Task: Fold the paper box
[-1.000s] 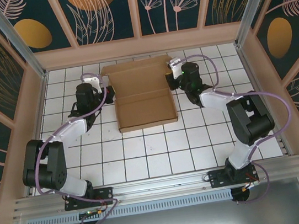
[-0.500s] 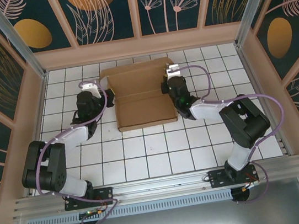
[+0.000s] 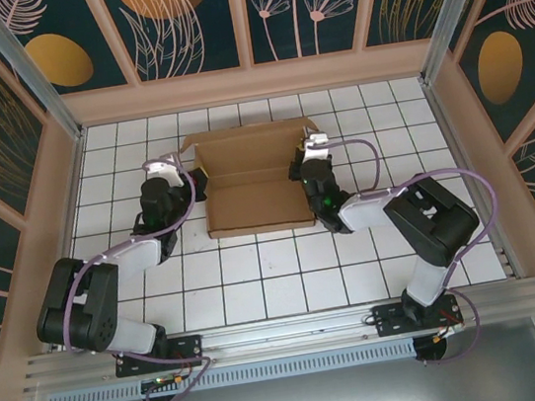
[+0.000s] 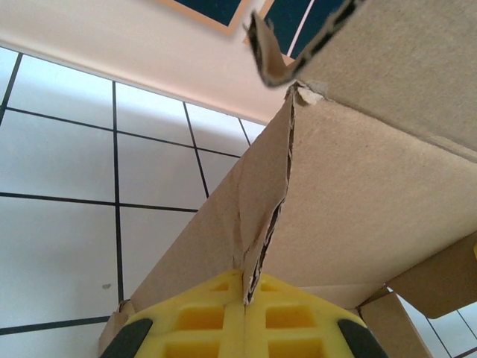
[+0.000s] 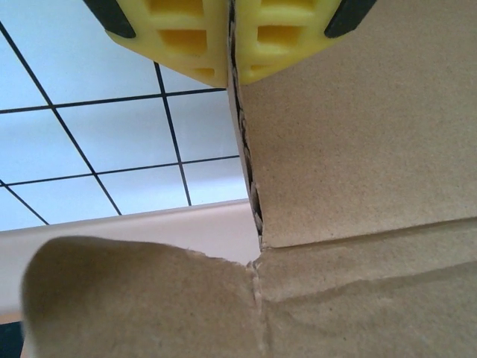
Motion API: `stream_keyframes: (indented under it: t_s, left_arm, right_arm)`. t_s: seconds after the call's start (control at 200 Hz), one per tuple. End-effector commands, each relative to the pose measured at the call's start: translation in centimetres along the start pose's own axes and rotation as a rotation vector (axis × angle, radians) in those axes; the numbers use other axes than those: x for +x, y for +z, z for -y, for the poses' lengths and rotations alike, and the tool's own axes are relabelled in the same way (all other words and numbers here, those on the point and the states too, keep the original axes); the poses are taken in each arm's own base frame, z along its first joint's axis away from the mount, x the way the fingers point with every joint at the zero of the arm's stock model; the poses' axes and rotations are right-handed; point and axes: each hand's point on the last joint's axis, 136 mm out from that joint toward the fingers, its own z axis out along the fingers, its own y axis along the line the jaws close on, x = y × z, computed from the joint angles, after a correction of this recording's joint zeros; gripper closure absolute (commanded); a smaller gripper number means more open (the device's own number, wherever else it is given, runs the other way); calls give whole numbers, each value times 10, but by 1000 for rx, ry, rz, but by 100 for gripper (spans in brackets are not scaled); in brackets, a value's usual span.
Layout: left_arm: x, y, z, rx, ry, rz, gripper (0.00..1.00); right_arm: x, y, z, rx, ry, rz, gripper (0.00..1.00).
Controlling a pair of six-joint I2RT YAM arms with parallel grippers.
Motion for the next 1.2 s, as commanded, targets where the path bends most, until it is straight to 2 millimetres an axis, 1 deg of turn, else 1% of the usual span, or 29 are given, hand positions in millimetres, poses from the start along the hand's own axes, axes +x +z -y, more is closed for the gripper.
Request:
stream_keyframes:
  t_s: [0.0, 0.16, 0.3, 0.545, 0.751, 0.896, 0.976, 1.011, 1.071, 1.196]
  left_arm:
    - [32, -9, -7, -23, -46, -90, 100]
    - [40, -19, -13, -50, -65, -97, 100]
    - [50, -25, -20, -73, -85, -113, 100]
    - [64, -34, -30, -107, -125, -125, 100]
    - [70, -42, -38, -137, -135, -117, 100]
    - [74, -42, -43, -154, -137, -118, 100]
    - [73, -43, -44, -163, -137, -107, 100]
    - [71, -43, -45, -168, -137, -101, 100]
    - [70, -44, -46, -174, -136, -95, 100]
    - [70, -44, -47, -183, -139, -84, 100]
  right_arm:
    - [3, -9, -9, -15, 80, 24, 96]
    - [9, -18, -12, -35, 101, 23, 93]
    - [22, -26, -5, -23, 123, 5, 91]
    - [44, -40, -6, -52, 121, -28, 86]
    - [50, -49, -6, -69, 119, -23, 82]
    - [50, -54, -13, -120, 94, -24, 71]
    - [46, -60, -15, -154, 81, -11, 61]
    - [42, -63, -16, -169, 82, 2, 57]
    - [37, -69, -17, -202, 69, 14, 50]
    - [34, -85, -20, -278, 55, 14, 40]
